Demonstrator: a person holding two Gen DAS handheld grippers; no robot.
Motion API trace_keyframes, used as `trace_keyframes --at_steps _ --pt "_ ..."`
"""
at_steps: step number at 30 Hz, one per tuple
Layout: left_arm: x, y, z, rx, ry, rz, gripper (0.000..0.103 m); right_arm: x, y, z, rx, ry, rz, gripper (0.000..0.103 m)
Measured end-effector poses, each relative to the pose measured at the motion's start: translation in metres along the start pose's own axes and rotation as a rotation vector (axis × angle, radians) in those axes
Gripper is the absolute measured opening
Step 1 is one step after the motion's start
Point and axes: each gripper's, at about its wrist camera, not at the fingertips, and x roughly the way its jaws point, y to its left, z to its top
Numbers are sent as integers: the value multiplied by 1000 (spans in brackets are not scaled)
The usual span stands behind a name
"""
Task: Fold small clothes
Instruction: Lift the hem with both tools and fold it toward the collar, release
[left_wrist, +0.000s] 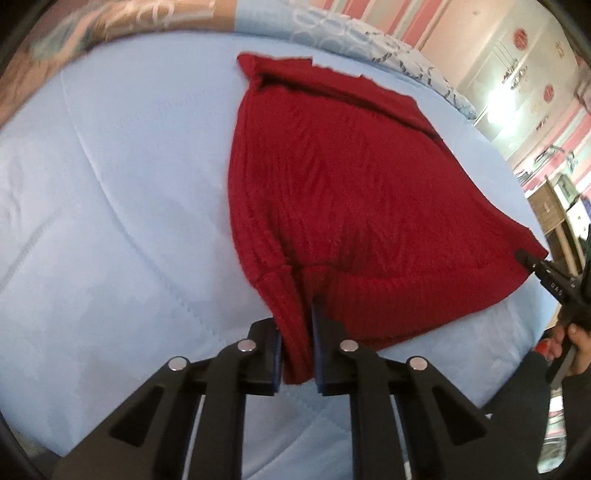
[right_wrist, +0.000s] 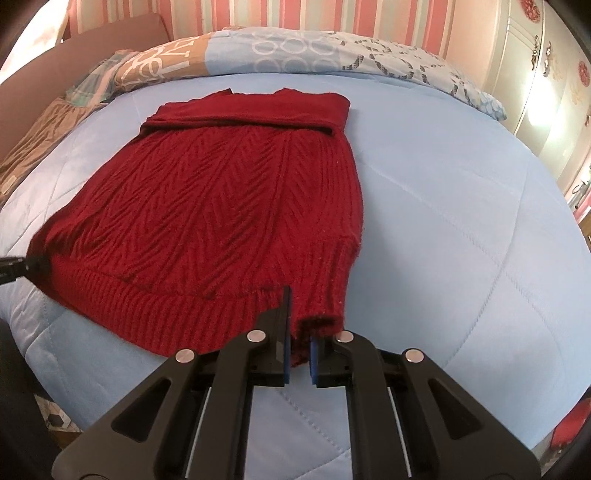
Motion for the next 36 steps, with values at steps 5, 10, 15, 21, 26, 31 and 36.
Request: trace_keyframes --at_steps 5,10,15,21,26,31,36 --pt "-16 -18 25 94 -110 71 13 -6 -1 10 -7 -41 8 7" --pt "-24 -23 61 124 -208 86 13 -11 -9 39 18 -112 26 7" --pt "-26 -14 105 103 -302 96 13 -9 -20 77 33 -184 35 7" --pt "-4 -15 167 135 -375 171 13 20 -24 131 17 -263 -1 7" --pt "17 -18 222 169 -415 236 13 54 -30 183 6 -322 -40 7" --pt "48 -16 276 169 -425 281 13 90 -40 226 25 -348 -48 7" --pt "74 -13 313 188 -428 293 13 126 -47 258 20 -352 -58 7"
